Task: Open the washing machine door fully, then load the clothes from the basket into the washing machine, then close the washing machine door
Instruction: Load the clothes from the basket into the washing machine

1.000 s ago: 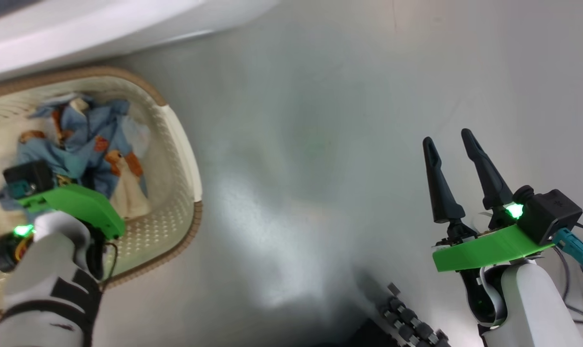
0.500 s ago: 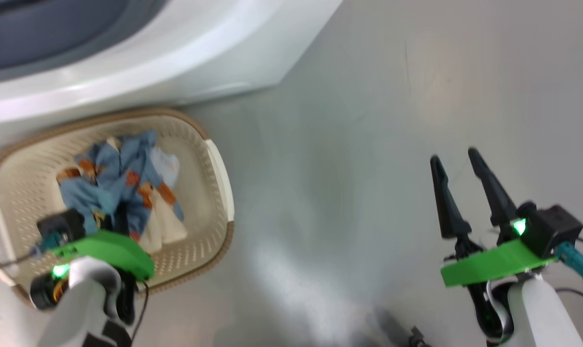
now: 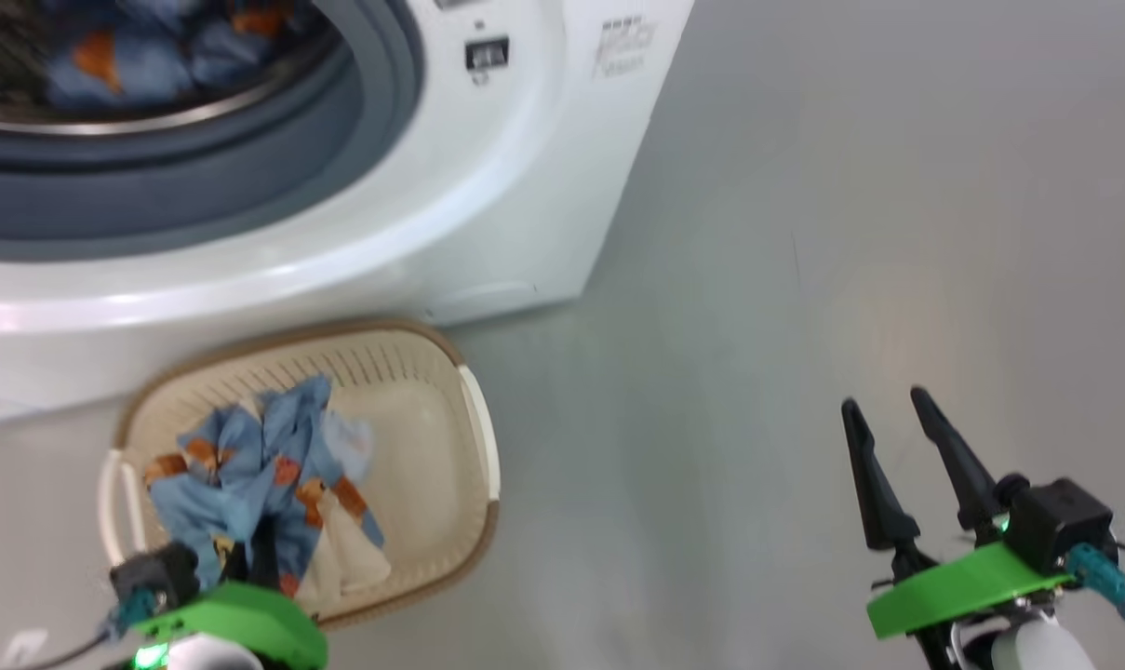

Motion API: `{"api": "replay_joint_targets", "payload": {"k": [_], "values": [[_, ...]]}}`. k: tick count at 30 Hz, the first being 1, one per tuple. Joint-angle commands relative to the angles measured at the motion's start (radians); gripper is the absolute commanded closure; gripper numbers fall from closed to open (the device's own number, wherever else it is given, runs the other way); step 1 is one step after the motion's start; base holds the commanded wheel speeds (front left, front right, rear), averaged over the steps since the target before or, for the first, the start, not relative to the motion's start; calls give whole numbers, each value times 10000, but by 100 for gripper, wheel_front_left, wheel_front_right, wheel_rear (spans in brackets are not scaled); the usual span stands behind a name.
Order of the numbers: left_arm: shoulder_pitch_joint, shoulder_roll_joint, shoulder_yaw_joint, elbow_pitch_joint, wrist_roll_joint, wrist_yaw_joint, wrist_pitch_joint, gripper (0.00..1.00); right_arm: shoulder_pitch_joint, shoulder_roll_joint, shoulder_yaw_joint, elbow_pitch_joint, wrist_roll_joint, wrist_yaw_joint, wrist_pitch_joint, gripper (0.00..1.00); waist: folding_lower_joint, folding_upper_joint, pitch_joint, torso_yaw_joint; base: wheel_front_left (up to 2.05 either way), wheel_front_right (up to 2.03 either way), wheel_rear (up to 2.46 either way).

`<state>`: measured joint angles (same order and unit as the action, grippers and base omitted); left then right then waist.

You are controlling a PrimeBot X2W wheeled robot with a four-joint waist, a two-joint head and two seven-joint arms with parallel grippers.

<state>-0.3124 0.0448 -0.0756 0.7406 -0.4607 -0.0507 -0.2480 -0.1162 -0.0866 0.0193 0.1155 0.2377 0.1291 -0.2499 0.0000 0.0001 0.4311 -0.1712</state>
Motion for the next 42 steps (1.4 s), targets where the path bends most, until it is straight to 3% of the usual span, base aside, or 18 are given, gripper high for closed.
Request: {"api": "replay_joint_targets", "payload": {"k": [1, 8, 20, 30, 42], "values": [[551, 95, 354, -502, 135, -50, -137, 100, 355, -136, 193, -132, -151, 16, -119, 0, 0, -1, -1296, 516, 0, 0, 0], [1736, 61, 230, -1898, 286, -7, -137, 100, 907, -223, 140, -18, -233, 16, -119, 0, 0, -1, -2275, 850, 0, 0, 0], [3704, 56, -221, -4653, 334, 531, -137, 100, 1798, -166, 67, 83, -299, 16, -119, 0, 0, -1, -3674, 1452, 0, 0, 0], [4691, 55, -117, -5808, 733, 532, -137, 100, 2362, -170, -4, 159, -371, 16, -119, 0, 0, -1, -4702, 1791, 0, 0, 0], [5047, 55, -269, -6782, 1089, 504, -137, 100, 2487, -146, -1, 108, -449, 16, -119, 0, 0, -1, -4938, 2023, 0, 0, 0]]}}
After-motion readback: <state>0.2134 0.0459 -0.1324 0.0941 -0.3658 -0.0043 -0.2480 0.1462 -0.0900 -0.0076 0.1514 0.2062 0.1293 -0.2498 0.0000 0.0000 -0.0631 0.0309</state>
